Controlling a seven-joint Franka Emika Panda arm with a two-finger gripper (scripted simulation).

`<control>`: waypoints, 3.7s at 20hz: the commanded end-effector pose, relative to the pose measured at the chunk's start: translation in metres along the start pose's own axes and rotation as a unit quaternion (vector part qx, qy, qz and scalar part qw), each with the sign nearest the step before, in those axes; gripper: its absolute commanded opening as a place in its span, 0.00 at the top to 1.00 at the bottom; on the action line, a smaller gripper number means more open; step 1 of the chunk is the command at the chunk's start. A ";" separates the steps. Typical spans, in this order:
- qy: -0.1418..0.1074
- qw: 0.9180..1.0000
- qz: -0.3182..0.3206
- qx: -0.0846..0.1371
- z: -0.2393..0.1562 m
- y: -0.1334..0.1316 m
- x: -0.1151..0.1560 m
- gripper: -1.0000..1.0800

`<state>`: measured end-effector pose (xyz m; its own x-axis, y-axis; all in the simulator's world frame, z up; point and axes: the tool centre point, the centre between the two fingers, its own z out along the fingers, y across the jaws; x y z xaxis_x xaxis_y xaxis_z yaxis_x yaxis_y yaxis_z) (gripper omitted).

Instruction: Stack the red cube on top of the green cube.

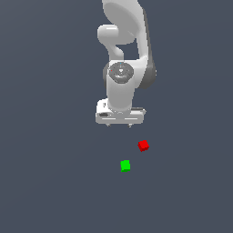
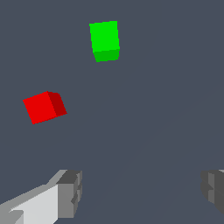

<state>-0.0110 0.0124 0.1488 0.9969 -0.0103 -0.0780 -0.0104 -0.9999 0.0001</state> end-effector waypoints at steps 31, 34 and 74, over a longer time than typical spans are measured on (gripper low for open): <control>0.039 0.984 -0.171 -0.006 0.077 -0.134 0.051 0.04; 0.038 0.985 -0.168 -0.007 0.075 -0.131 0.050 0.04; 0.038 0.985 -0.169 -0.007 0.094 -0.131 0.050 1.00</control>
<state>0.0328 0.1427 0.0421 0.9465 0.3227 -0.0021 0.3227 -0.9465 -0.0001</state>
